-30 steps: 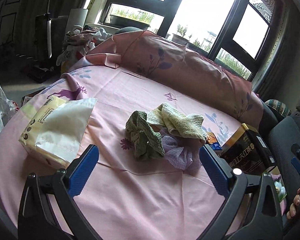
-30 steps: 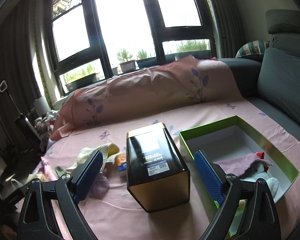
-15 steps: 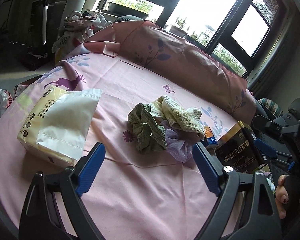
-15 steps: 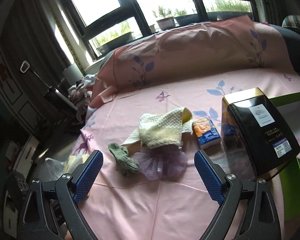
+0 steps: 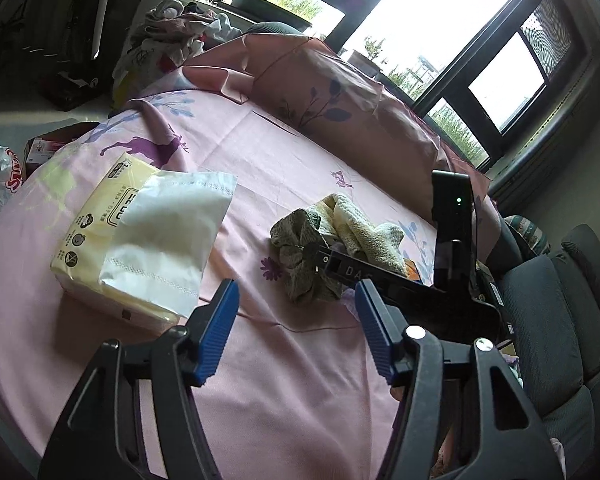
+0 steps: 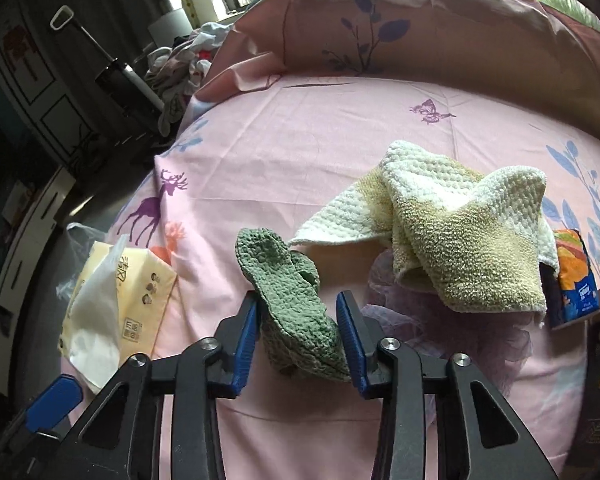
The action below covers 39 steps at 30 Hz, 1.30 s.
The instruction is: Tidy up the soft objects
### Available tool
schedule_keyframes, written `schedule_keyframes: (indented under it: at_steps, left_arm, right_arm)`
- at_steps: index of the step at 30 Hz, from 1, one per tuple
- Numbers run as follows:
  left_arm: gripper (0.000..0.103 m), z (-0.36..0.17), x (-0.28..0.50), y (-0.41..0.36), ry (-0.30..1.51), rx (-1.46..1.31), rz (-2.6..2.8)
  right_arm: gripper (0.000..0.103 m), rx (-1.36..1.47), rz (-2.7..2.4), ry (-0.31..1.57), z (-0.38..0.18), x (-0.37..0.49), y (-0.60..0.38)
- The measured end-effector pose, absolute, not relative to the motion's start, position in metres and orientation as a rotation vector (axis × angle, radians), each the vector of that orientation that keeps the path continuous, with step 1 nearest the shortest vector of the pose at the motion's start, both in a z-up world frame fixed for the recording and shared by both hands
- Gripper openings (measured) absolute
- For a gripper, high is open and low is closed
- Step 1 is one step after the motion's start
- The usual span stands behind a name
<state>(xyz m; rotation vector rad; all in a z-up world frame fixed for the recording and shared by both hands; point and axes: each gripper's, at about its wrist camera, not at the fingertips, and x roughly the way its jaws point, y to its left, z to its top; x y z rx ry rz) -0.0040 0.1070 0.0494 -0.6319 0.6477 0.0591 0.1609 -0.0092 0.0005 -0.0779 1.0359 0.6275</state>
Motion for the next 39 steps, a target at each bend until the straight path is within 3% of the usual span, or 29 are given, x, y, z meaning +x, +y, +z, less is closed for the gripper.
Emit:
schedule_keyframes:
  at_steps: [1, 4, 11, 18, 21, 23, 25, 26, 32, 34, 39]
  left_arm:
    - [0.059, 0.049, -0.004, 0.108, 0.65, -0.637, 0.06]
    - [0.059, 0.049, -0.004, 0.108, 0.657, -0.644, 0.045]
    - [0.059, 0.054, -0.002, 0.09, 0.675, -0.582, -0.027]
    - [0.059, 0.042, 0.012, 0.069, 0.774, -0.527, -0.039]
    - [0.059, 0.037, 0.017, 0.055, 0.81, -0.478, -0.048]
    - [0.06, 0.035, 0.019, 0.049, 0.823, -0.451, -0.039]
    - [0.06, 0.031, 0.021, 0.045, 0.838, -0.445, -0.041]
    - [0.06, 0.029, 0.022, 0.044, 0.849, -0.446, -0.048]
    - [0.058, 0.02, 0.031, 0.013, 0.908, -0.388, -0.119]
    - [0.051, 0.02, 0.033, 0.0, 0.906, -0.338, -0.118]
    - [0.046, 0.009, 0.04, -0.023, 0.967, -0.294, -0.157]
  right_arm:
    - [0.017, -0.07, 0.624, 1.05, -0.003, 0.162, -0.011]
    - [0.014, -0.014, 0.627, 1.007, 0.007, 0.154, -0.027]
    - [0.014, 0.289, 0.732, 1.059, 0.041, 0.116, -0.093]
    - [0.014, 0.285, 0.574, 1.287, 0.001, 0.096, -0.136]
    - [0.025, 0.245, 0.475, 1.277, -0.005, 0.101, -0.146]
    - [0.051, 0.242, 0.465, 1.236, 0.004, 0.102, -0.153]
    - [0.068, 0.269, 0.496, 1.164, 0.019, 0.1, -0.161]
    - [0.072, 0.289, 0.515, 1.129, 0.025, 0.1, -0.165]
    - [0.072, 0.343, 0.559, 1.116, 0.026, 0.104, -0.177]
    - [0.072, 0.35, 0.548, 1.151, 0.017, 0.105, -0.176]
    - [0.072, 0.334, 0.53, 1.204, 0.005, 0.103, -0.17]
